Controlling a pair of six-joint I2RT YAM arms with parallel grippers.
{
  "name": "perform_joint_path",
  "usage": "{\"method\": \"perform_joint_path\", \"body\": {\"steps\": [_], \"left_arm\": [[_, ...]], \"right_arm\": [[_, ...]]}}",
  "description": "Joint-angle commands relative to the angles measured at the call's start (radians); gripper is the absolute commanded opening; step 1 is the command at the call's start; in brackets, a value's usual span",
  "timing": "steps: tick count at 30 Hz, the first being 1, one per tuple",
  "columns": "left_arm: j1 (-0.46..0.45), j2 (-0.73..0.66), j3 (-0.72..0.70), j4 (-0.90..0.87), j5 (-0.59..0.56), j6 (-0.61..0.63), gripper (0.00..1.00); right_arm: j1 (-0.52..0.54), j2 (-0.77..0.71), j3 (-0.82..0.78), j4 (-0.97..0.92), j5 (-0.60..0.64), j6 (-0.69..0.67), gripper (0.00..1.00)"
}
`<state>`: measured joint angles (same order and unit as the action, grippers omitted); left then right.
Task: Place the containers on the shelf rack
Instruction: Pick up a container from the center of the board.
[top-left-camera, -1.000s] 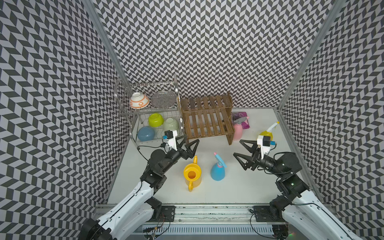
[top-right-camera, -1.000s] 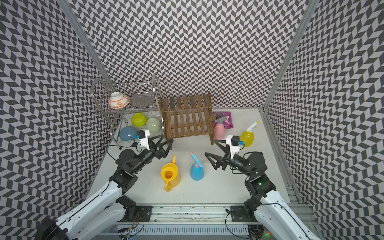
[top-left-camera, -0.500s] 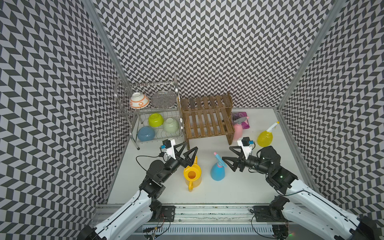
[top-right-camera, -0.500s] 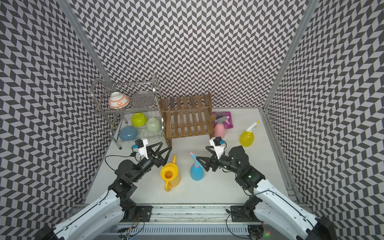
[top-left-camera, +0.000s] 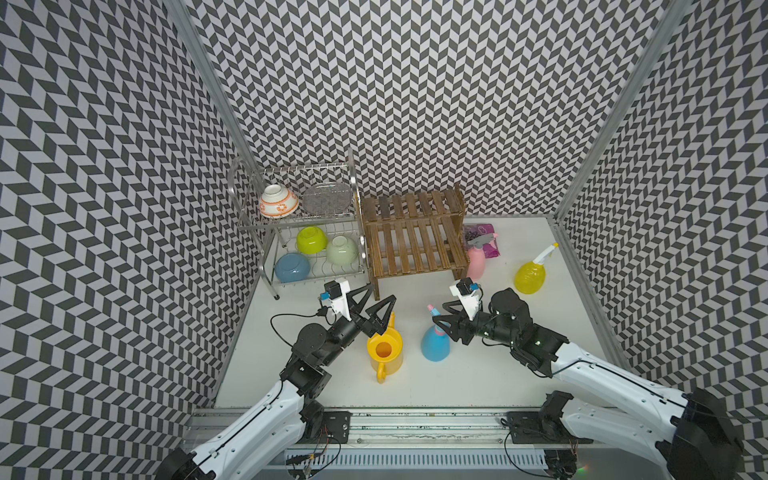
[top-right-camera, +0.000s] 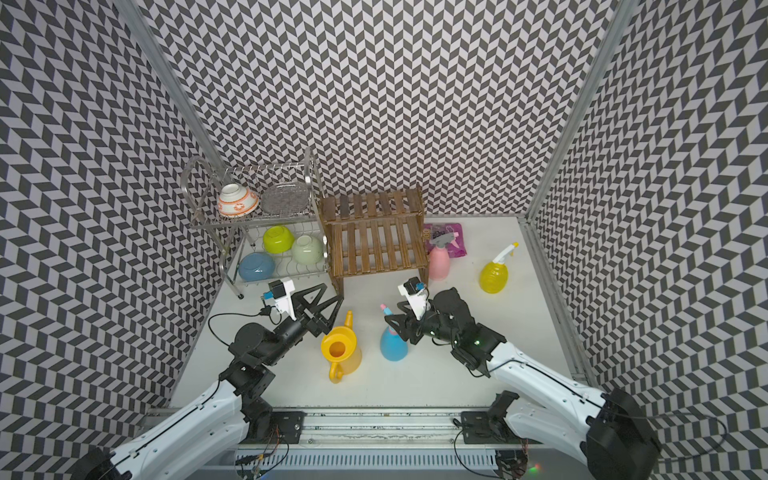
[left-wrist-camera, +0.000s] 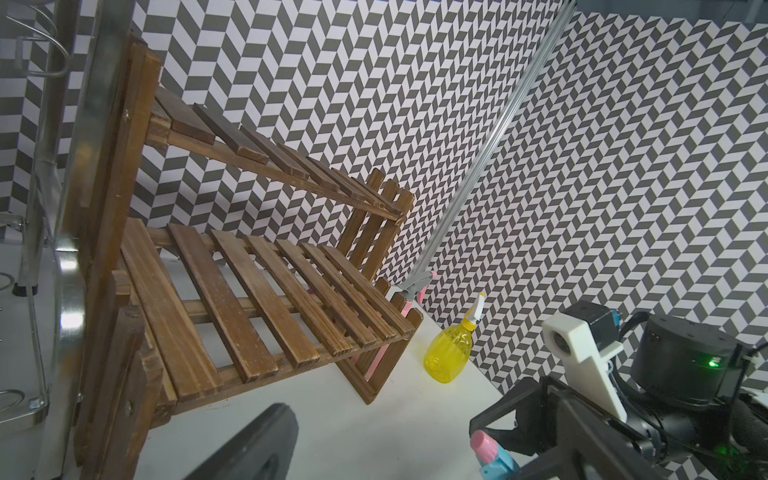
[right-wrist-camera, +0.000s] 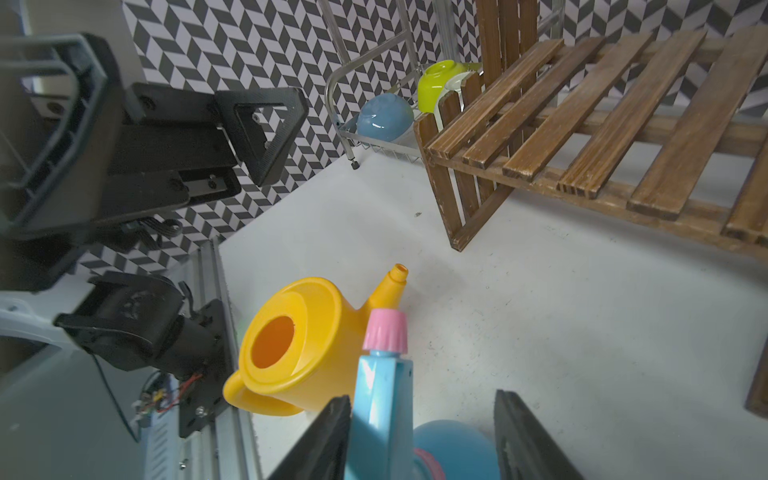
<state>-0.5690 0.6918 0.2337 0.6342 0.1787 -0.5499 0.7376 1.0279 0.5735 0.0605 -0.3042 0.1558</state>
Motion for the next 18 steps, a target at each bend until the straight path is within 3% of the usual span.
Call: {"method": "perform_joint_path", "body": {"steps": [1, 9, 18], "left_arm": [[-0.004, 0.004, -0.005, 0.046, 0.03, 0.011, 1.0], [-0.012, 0.016, -0.002, 0.064, 0.063, 0.019, 0.99], [-0.048, 0.147, 0.065, 0.066, 0.2, 0.077, 0.92]], "right_arm": [[0.007, -0.003, 0.031, 0.036, -0.015, -0.017, 0.49], [0.019, 0.011, 0.038, 0.035, -0.032, -0.037, 0.34], [0.016, -0.119, 0.01, 0.024, 0.034, -0.031, 0.06]]}}
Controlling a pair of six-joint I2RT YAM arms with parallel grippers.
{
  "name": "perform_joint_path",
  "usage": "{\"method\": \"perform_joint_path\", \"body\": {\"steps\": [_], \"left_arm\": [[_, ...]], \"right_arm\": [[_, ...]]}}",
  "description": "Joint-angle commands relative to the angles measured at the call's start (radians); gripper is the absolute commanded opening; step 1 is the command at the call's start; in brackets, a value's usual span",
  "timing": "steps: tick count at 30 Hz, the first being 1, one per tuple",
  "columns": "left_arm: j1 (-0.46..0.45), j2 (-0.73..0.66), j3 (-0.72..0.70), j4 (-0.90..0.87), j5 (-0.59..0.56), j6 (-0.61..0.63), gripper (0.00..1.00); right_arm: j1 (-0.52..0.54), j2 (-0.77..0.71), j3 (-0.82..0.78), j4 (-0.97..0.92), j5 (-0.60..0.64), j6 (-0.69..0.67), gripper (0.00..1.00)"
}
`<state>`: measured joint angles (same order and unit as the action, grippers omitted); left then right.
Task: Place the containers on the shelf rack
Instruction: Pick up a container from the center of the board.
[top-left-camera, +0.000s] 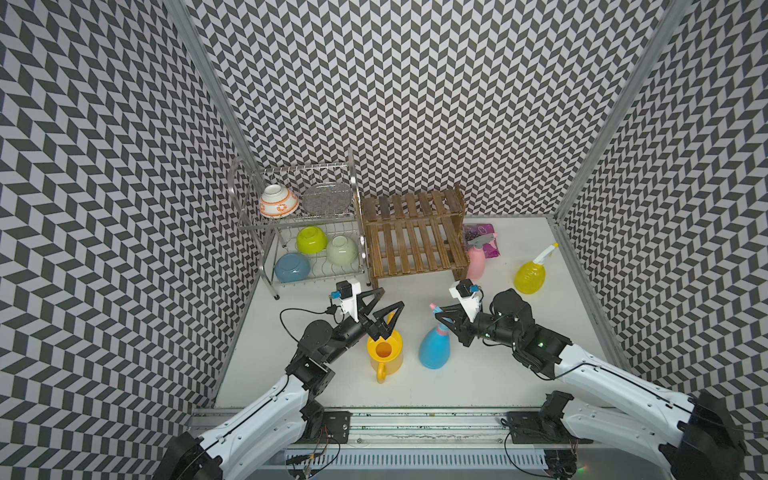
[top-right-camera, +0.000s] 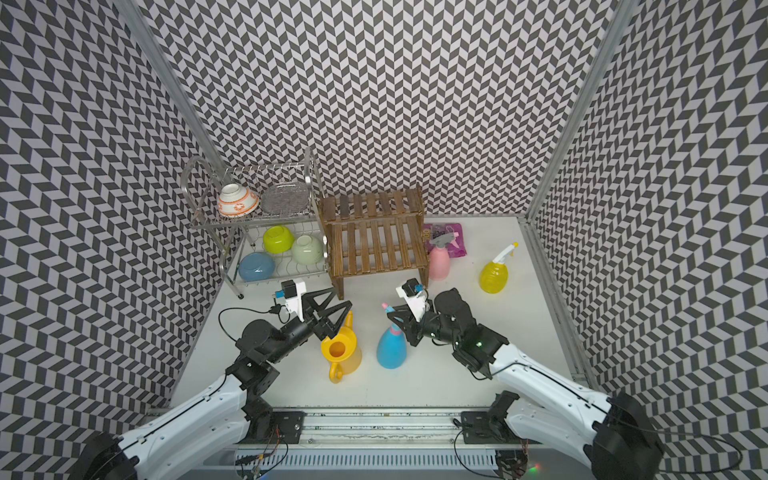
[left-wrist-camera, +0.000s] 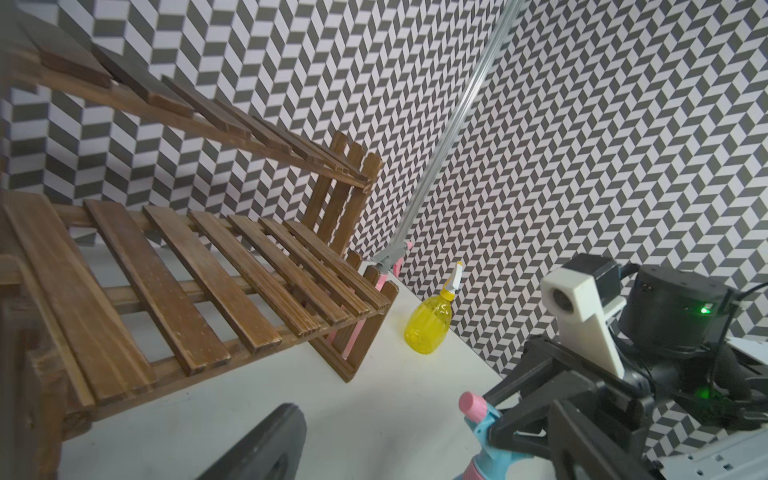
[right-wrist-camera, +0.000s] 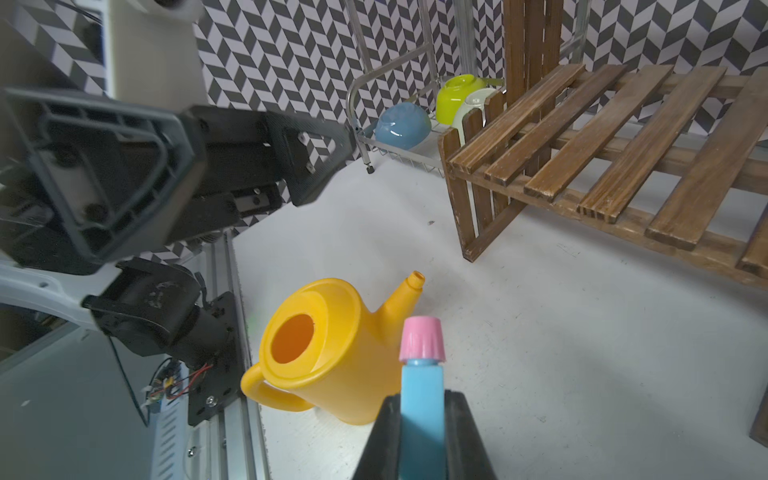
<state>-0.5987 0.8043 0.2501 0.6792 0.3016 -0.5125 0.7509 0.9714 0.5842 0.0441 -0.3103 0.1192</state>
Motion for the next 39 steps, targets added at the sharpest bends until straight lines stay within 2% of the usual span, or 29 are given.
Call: {"method": "perform_joint_path", "body": {"steps": [1, 4, 7, 13, 15, 24, 33, 39], "left_arm": [[-0.029, 0.052, 0.062, 0.018, 0.099, 0.049, 0.91], [-0.071, 0.088, 0.1, -0.022, 0.115, 0.096, 0.89], [-0.14, 0.105, 0.137, -0.089, 0.088, 0.209, 0.87], [-0.301, 0.137, 0.21, -0.274, -0.094, 0.458, 0.85], [-0.318, 0.165, 0.232, -0.312, -0.095, 0.498, 0.83], [-0.319, 0.307, 0.316, -0.369, 0.01, 0.476, 0.69], [-0.319, 0.395, 0.35, -0.352, 0.144, 0.447, 0.58], [-0.321, 0.434, 0.359, -0.336, 0.193, 0.436, 0.55]], "right_arm": [[0.0, -0.082, -0.011, 0.044, 0.051, 0.014, 0.04], [-0.016, -0.153, -0.023, 0.041, 0.063, 0.028, 0.0], [-0.031, -0.205, -0.024, 0.023, 0.062, 0.034, 0.0], [-0.035, -0.252, -0.037, 0.024, 0.014, 0.016, 0.0], [-0.034, -0.25, -0.044, 0.038, -0.024, 0.008, 0.0], [-0.033, -0.169, -0.016, 0.026, -0.161, -0.031, 0.0], [-0.033, -0.147, -0.007, 0.021, -0.193, -0.039, 0.0], [-0.033, -0.159, -0.019, 0.045, -0.226, -0.035, 0.0]]}}
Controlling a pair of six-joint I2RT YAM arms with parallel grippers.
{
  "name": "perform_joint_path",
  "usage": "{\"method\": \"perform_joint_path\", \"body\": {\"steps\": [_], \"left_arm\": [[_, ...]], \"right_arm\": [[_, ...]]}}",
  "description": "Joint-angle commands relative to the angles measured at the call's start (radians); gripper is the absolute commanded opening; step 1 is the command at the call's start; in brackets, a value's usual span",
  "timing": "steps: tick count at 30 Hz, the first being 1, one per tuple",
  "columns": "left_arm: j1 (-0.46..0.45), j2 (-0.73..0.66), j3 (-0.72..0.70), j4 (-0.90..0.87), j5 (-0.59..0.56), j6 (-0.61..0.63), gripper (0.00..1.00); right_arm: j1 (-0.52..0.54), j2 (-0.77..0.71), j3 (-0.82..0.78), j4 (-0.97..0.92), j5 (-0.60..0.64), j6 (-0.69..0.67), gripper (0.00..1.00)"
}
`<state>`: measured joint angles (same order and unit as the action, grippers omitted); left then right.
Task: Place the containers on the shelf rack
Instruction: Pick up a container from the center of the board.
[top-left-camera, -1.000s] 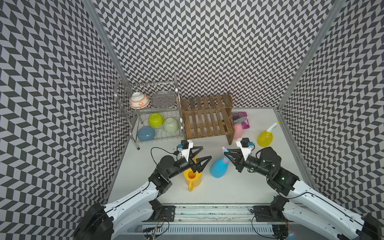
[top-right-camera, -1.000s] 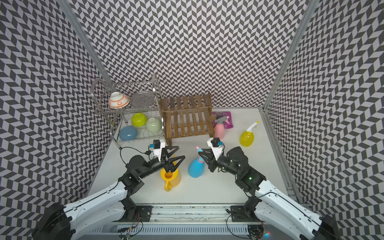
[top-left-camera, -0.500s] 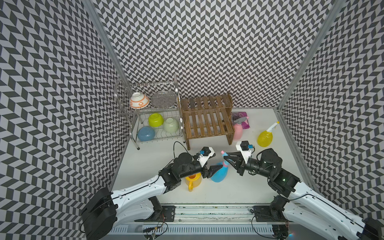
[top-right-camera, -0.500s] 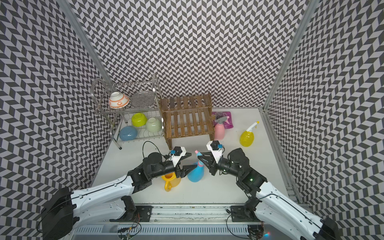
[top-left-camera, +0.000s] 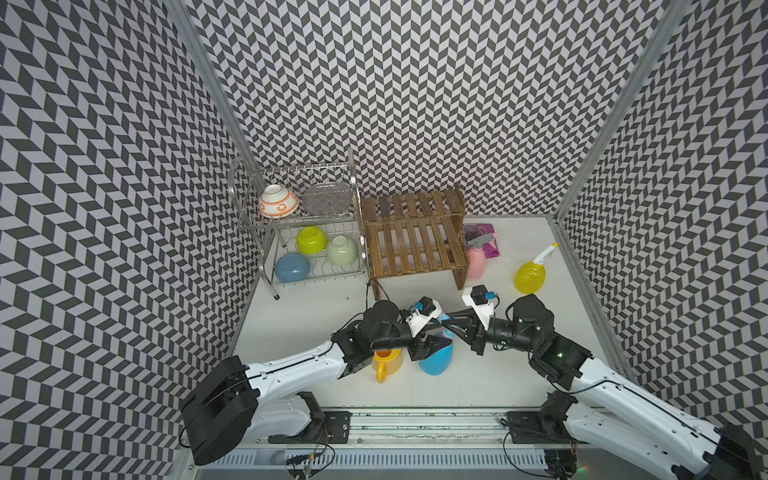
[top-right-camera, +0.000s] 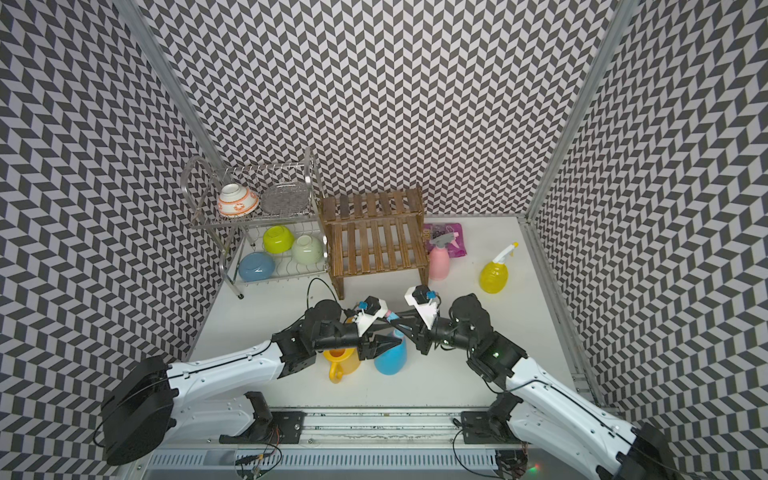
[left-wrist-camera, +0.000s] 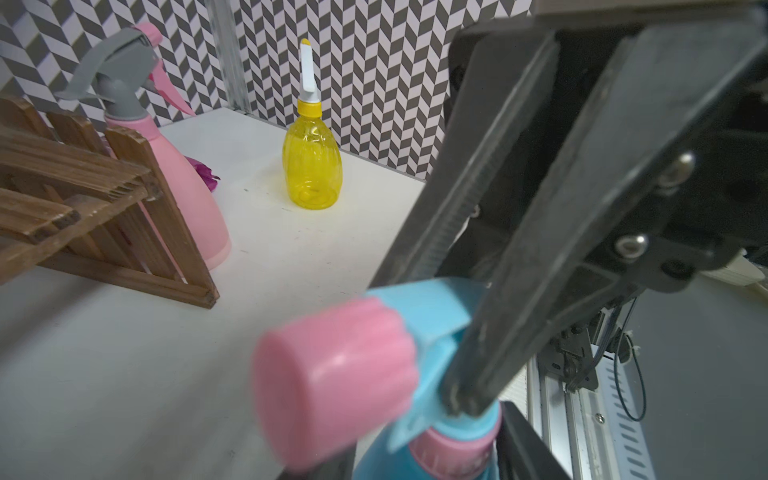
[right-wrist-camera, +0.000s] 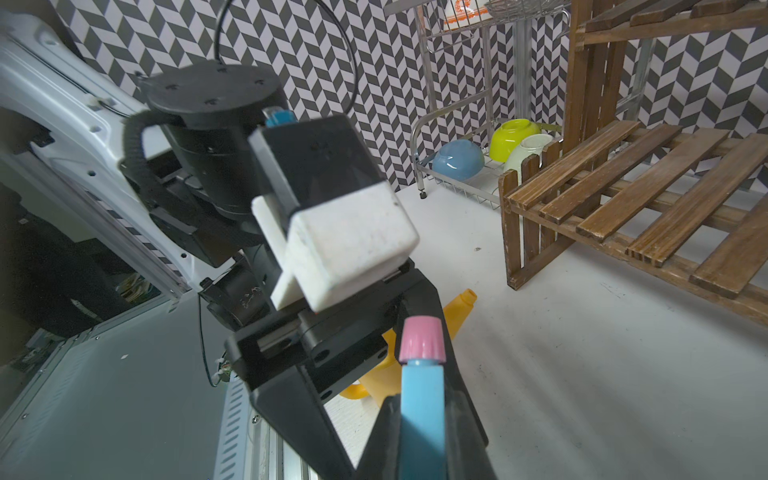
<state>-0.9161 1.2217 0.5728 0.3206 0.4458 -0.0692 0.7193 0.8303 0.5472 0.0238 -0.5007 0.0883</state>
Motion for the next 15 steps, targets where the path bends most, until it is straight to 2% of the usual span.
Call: {"method": "perform_joint_path", "body": {"steps": [1, 10, 15], "left_arm": [[-0.004, 0.02, 0.036, 0.028, 0.056, -0.009, 0.55], [-0.02, 0.031, 0.03, 0.078, 0.094, -0.02, 0.51], [-0.028, 0.049, 0.035, 0.087, 0.096, -0.029, 0.42]], "right_arm": [[-0.001, -0.017, 0.019, 0.067, -0.037, -0.005, 0.0], [-0.001, -0.005, 0.016, 0.082, -0.069, -0.006, 0.0], [-0.001, -0.006, 0.013, 0.092, -0.083, -0.004, 0.0]]}}
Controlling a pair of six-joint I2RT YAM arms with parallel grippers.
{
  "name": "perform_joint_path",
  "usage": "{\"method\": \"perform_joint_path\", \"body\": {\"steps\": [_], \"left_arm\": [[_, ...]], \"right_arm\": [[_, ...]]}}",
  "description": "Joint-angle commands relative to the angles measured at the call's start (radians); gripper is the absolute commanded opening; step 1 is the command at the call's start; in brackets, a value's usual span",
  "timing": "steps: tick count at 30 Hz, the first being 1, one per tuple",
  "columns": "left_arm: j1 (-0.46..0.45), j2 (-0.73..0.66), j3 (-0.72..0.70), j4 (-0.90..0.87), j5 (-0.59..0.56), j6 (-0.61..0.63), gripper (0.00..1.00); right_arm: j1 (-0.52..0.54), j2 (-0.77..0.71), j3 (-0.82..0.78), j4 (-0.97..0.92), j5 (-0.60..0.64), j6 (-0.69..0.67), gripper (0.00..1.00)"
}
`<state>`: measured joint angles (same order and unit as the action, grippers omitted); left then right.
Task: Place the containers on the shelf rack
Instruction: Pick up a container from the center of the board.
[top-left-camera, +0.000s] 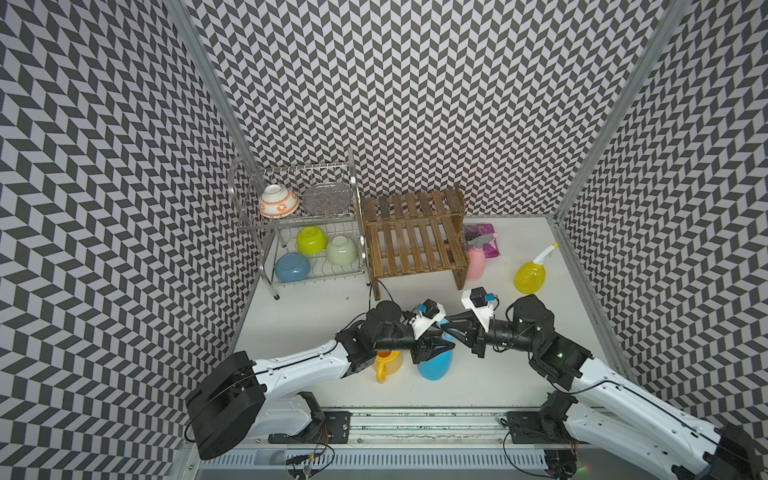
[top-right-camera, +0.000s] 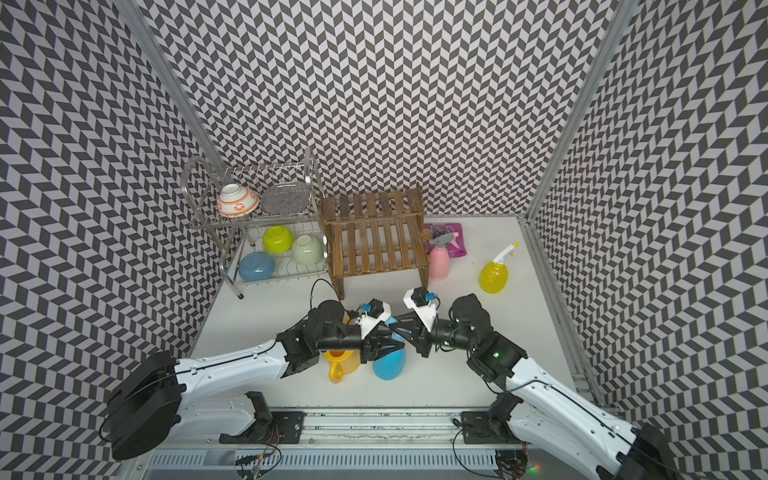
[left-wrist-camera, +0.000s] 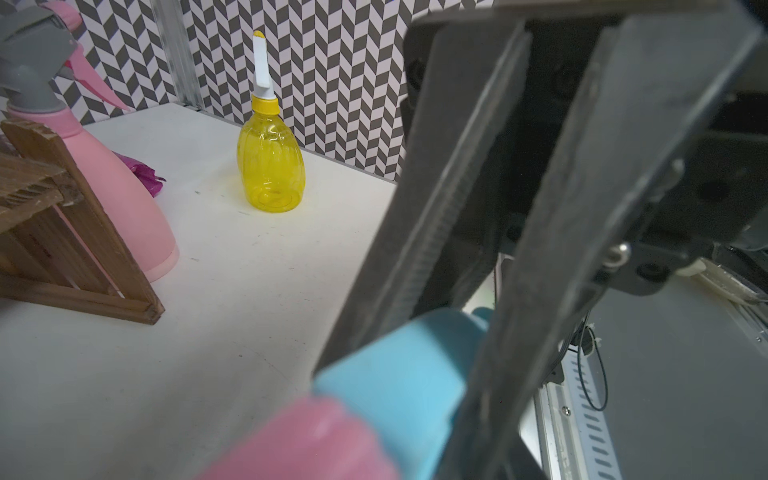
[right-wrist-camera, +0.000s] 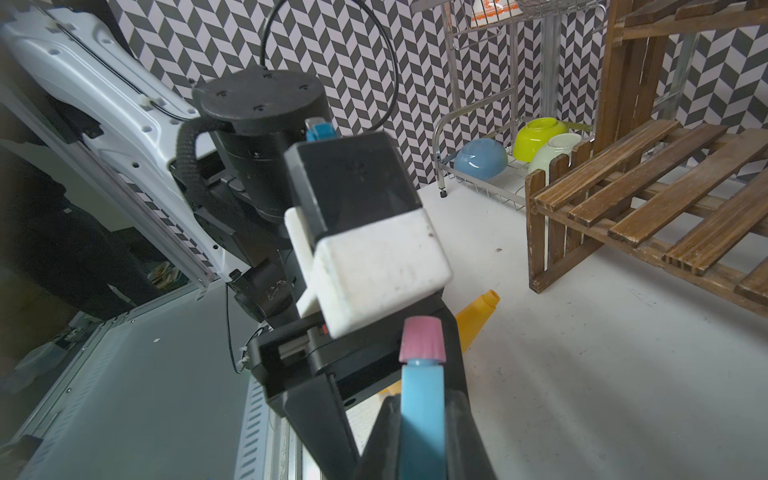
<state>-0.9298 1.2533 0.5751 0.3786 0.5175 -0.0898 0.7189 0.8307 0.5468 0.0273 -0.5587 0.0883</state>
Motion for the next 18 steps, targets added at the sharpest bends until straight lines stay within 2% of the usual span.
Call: {"method": "perform_joint_path", "body": {"steps": [1, 4, 6, 7, 9, 13, 18], "left_arm": [[-0.015, 0.018, 0.035, 0.028, 0.025, -0.007, 0.39], [-0.015, 0.021, 0.039, 0.024, 0.026, -0.007, 0.31], [-0.015, 0.018, 0.039, 0.025, 0.024, -0.007, 0.2], [-0.015, 0.015, 0.038, 0.024, 0.022, -0.007, 0.14], [-0.015, 0.006, 0.035, 0.027, 0.017, -0.006, 0.12], [-0.015, -0.018, 0.022, 0.037, 0.003, -0.006, 0.0], [-0.015, -0.056, 0.002, 0.052, -0.017, -0.004, 0.0]], "right_arm": [[-0.001, -0.007, 0.013, 0.089, -0.025, -0.005, 0.0], [-0.001, -0.007, 0.012, 0.089, -0.025, -0.003, 0.0], [-0.001, -0.011, 0.01, 0.09, -0.023, -0.002, 0.03], [-0.001, -0.014, 0.009, 0.09, -0.023, -0.004, 0.09], [0.0, -0.019, 0.007, 0.093, -0.019, -0.002, 0.15], [0.0, -0.037, 0.0, 0.098, -0.007, -0.001, 0.31], [-0.001, -0.079, -0.013, 0.105, 0.02, 0.004, 0.53]]}}
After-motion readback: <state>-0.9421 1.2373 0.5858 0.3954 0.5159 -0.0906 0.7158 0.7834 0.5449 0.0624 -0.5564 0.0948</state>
